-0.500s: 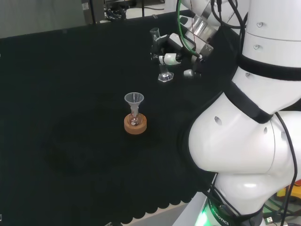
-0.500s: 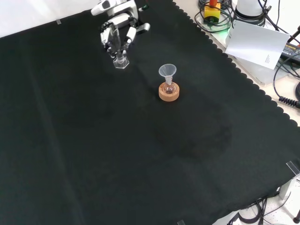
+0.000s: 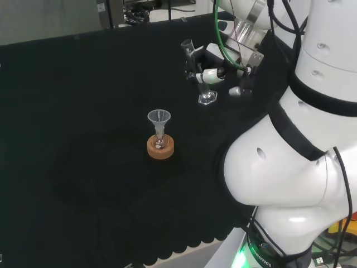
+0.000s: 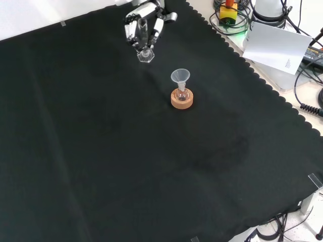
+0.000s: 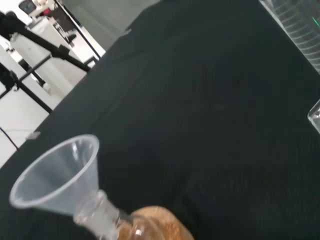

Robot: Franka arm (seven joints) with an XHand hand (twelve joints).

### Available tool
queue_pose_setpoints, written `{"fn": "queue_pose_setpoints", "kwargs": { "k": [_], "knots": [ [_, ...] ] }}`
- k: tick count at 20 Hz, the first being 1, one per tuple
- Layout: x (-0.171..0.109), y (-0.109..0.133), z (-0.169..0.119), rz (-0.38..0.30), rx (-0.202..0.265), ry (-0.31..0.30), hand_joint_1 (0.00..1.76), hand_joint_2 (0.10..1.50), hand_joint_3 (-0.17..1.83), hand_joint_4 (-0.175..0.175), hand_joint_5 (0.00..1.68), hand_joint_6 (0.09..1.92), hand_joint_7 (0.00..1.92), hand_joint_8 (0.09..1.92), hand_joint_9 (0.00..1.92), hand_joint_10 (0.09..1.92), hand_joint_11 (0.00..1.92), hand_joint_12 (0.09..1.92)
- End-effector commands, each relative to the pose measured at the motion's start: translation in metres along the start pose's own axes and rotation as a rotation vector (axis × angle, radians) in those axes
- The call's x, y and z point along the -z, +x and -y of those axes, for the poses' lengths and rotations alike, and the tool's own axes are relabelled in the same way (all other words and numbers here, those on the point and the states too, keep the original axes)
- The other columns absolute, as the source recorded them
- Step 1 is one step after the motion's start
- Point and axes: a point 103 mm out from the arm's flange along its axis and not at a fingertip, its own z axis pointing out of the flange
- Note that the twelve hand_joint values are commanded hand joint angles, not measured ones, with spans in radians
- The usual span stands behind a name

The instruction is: Pour the water from the graduated cylinder into the round-bottom flask.

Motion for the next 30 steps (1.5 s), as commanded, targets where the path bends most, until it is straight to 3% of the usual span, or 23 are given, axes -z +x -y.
{"fn": "queue_pose_setpoints", "kwargs": {
  "k": [1, 4, 7, 18, 30],
  "knots": [
    [-0.008, 0.025, 0.035, 0.177, -0.021, 0.176, 1.26, 1.11, 0.0, -0.175, 0.98, 0.99, 1.01, 0.98, 1.36, 0.15, 1.2, 0.79],
    [-0.013, 0.03, 0.04, 0.225, -0.006, 0.247, 1.26, 1.11, 0.0, -0.175, 0.99, 0.99, 1.01, 0.98, 1.36, 0.15, 1.21, 0.79],
    [-0.018, 0.029, 0.043, 0.233, -0.025, 0.299, 1.26, 1.11, 0.0, -0.175, 0.99, 0.99, 1.01, 0.98, 1.36, 0.14, 1.21, 0.78],
    [-0.029, 0.038, 0.058, 0.327, -0.05, 0.416, 1.26, 1.11, 0.0, -0.175, 0.99, 0.98, 1.02, 0.97, 1.37, 0.14, 1.21, 0.78],
    [-0.032, 0.048, 0.053, 0.438, -0.08, 0.581, 1.26, 1.1, 0.0, -0.175, 0.99, 0.98, 1.02, 0.97, 1.37, 0.13, 1.21, 0.77]
  ]
}}
